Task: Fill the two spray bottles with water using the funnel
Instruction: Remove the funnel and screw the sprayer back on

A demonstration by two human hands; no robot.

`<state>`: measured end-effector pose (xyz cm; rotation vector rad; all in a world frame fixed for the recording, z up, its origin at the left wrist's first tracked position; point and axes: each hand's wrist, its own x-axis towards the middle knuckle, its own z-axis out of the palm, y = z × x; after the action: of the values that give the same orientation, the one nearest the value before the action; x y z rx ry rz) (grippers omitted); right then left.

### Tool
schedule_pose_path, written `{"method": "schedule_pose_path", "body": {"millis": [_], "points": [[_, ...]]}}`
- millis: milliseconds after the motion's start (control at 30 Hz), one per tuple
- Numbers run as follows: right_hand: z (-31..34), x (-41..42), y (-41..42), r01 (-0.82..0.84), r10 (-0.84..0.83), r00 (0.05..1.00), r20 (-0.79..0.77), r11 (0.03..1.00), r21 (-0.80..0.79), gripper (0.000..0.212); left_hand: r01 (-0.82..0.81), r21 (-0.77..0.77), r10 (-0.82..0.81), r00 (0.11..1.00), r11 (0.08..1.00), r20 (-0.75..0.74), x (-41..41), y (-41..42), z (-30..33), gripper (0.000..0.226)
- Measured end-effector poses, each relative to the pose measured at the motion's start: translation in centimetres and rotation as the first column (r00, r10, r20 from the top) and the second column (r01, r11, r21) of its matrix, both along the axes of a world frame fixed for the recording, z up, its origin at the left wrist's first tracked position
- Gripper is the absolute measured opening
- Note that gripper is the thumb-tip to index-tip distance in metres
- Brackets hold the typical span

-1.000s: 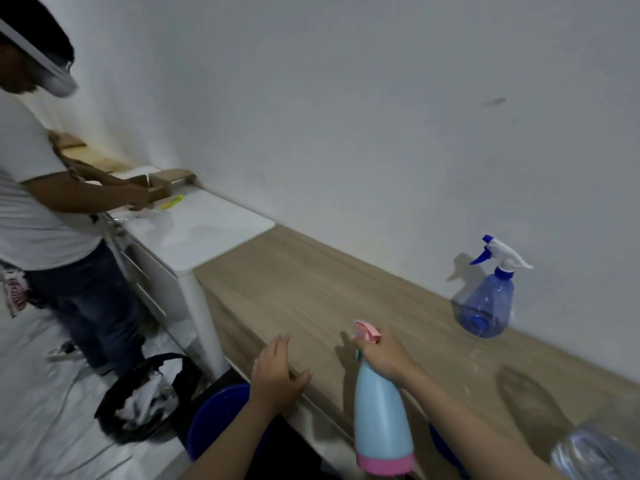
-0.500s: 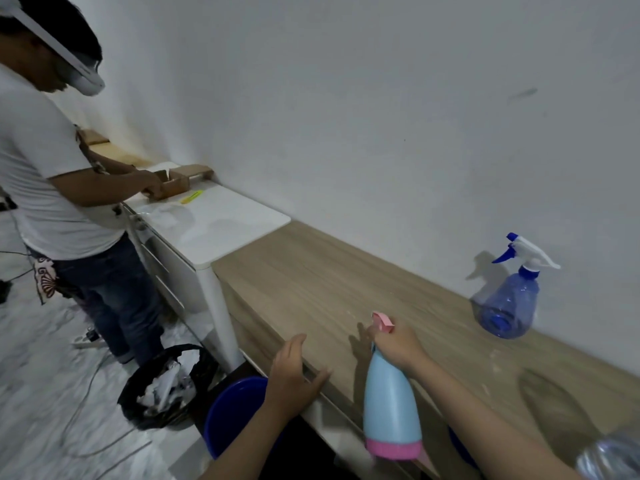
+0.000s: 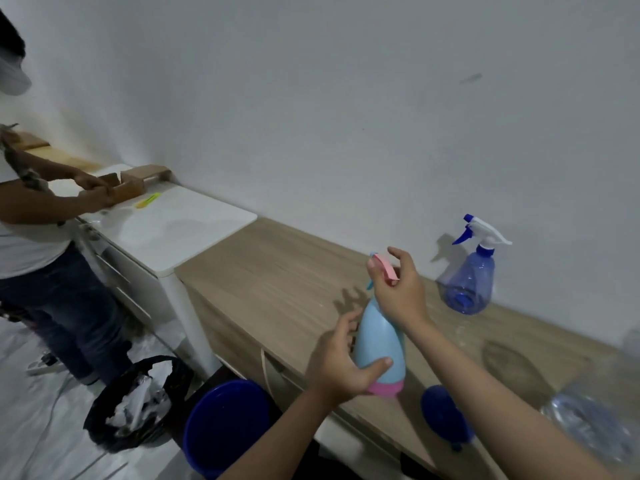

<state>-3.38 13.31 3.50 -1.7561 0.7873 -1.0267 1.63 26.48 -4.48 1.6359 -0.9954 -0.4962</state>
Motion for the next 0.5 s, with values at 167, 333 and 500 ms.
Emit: {"method": "schedule_pose_path", "body": {"millis": [167,333,500], "points": [[-0.1,-0.6,-1.6,0.171,-0.142,0.983,0.118,0.941,-0.292,0.013,-0.022,-0.028,0.024,0.998,0.999,0.051,-0.1,-2.2,0.5,0.079],[1.1,-0.9,-4.4,0.152,-0.150,0.988,0.025,0.961,-0.233,0.018,-0.071,0.057,0.058,0.977,0.996,0.206,0.9,-5.1,0.8,0.086],[3.3,0.0,-7.2,0.195,-0.205,0.978,-0.043,0.964,-0.179,0.021,-0.060,0.126,0.014,0.939,0.990,0.343,3.1,-10.2,2.1,0.079]]}}
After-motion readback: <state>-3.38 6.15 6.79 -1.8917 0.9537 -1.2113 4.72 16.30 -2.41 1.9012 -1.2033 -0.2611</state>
